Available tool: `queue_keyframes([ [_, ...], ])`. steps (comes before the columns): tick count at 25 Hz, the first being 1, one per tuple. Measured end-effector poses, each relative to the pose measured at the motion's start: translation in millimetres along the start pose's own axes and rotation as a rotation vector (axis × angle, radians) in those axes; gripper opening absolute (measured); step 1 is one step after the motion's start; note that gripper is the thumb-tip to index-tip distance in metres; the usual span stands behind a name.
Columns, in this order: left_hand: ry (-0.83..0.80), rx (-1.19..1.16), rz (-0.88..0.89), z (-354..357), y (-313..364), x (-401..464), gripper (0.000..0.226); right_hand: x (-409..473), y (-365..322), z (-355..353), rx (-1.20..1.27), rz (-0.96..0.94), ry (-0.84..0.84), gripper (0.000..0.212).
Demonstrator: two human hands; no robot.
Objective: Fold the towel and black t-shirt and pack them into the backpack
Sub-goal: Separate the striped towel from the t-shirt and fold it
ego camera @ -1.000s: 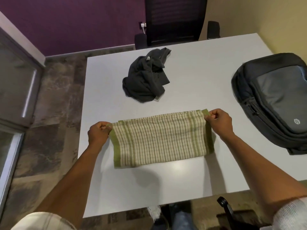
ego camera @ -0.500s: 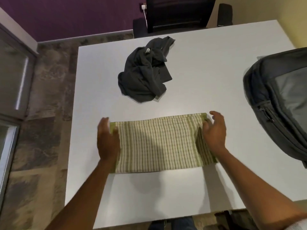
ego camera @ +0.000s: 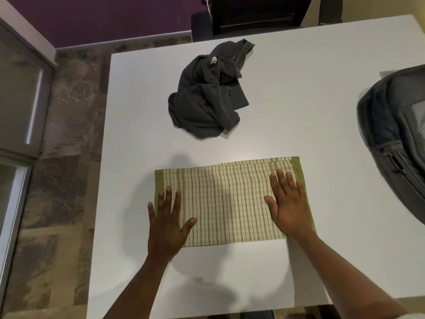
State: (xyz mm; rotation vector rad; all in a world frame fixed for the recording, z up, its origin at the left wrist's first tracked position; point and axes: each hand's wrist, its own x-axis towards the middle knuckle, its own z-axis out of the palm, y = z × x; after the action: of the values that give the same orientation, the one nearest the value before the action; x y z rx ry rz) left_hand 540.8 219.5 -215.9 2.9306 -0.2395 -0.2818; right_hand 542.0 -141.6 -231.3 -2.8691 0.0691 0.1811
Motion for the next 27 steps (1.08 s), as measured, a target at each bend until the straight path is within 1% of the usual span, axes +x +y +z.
queue_keyframes([
  [2, -0.008, -0.016, -0.02, -1, 0, -3, 0.087, 1, 0, -4, 0.002, 0.026, 0.002, 0.067],
  [5, 0.012, -0.046, 0.022, -5, 14, 4, 0.082, 0, -25, -9, 0.045, 0.051, 0.002, 0.07],
  [8, 0.005, -0.09, 0.083, -7, 41, 15, 0.08, -15, -67, -3, 0.069, -0.039, -0.019, 0.07],
  [10, -0.016, -0.087, 0.114, -2, 49, 12, 0.08, -31, -82, 10, 0.07, -0.083, -0.042, 0.071],
  [14, -0.037, -0.061, 0.096, 8, 34, -3, 0.083, -43, -66, 24, -0.014, -0.14, -0.059, 0.069],
  [20, -0.045, -0.065, 0.04, 2, 20, -15, 0.082, -41, -37, 13, -0.061, -0.164, -0.056, 0.065],
  [24, -0.087, -0.074, 0.008, -1, 20, -24, 0.077, -30, -26, 5, -0.069, -0.224, -0.109, 0.061],
  [26, -0.108, -0.073, -0.021, -5, 26, -29, 0.077, -23, -27, -5, -0.071, -0.204, -0.139, 0.063],
  [27, -0.115, -0.072, -0.034, -8, 30, -32, 0.078, -22, -33, -11, -0.071, -0.16, -0.141, 0.065],
])
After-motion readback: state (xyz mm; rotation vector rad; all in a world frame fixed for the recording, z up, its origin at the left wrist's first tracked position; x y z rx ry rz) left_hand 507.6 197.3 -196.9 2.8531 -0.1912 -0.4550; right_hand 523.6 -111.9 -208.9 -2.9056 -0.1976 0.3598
